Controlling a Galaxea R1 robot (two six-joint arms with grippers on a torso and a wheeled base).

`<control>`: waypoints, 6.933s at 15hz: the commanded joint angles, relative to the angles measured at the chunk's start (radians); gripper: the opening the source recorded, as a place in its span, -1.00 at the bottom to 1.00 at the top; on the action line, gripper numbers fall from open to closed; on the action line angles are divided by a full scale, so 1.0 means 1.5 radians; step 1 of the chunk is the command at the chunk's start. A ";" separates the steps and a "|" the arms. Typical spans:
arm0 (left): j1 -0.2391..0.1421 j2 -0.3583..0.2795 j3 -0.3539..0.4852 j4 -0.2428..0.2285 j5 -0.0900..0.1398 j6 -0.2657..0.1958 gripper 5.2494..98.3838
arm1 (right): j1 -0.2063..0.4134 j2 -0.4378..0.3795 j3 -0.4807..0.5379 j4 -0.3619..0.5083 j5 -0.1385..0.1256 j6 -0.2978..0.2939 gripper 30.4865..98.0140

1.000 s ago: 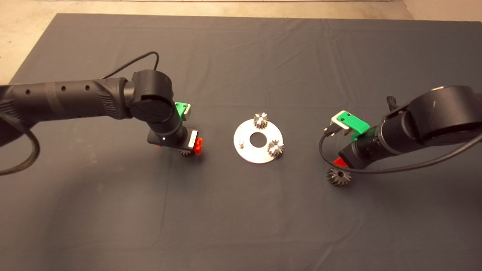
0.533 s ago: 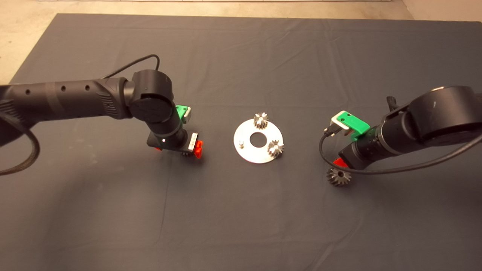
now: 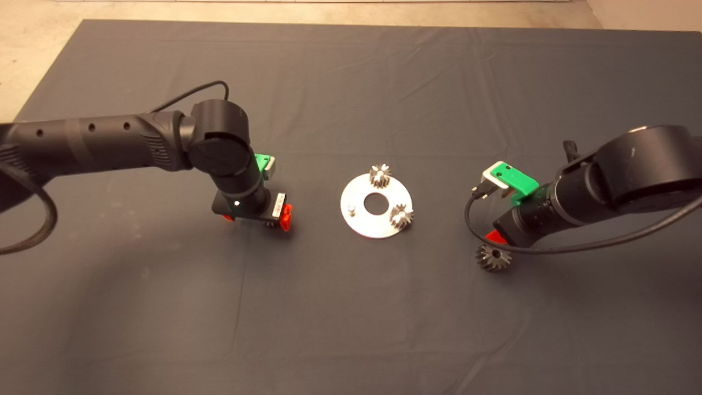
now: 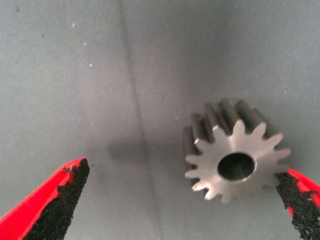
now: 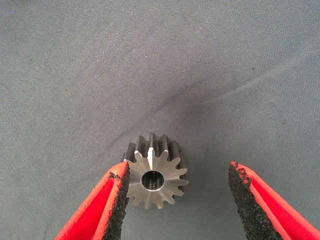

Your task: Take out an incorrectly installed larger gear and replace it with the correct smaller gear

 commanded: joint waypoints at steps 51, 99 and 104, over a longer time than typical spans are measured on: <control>-0.040 0.013 -0.012 -0.069 -0.070 0.015 -0.29 | 0.011 -0.028 0.022 0.002 -0.001 0.005 -0.33; -0.126 0.254 -0.134 -0.126 0.006 -0.170 -0.31 | 0.068 -0.064 0.056 0.040 -0.002 0.030 0.25; -0.126 0.253 -0.135 -0.124 0.007 -0.165 -0.31 | 0.070 -0.067 0.079 0.055 -0.002 0.043 0.41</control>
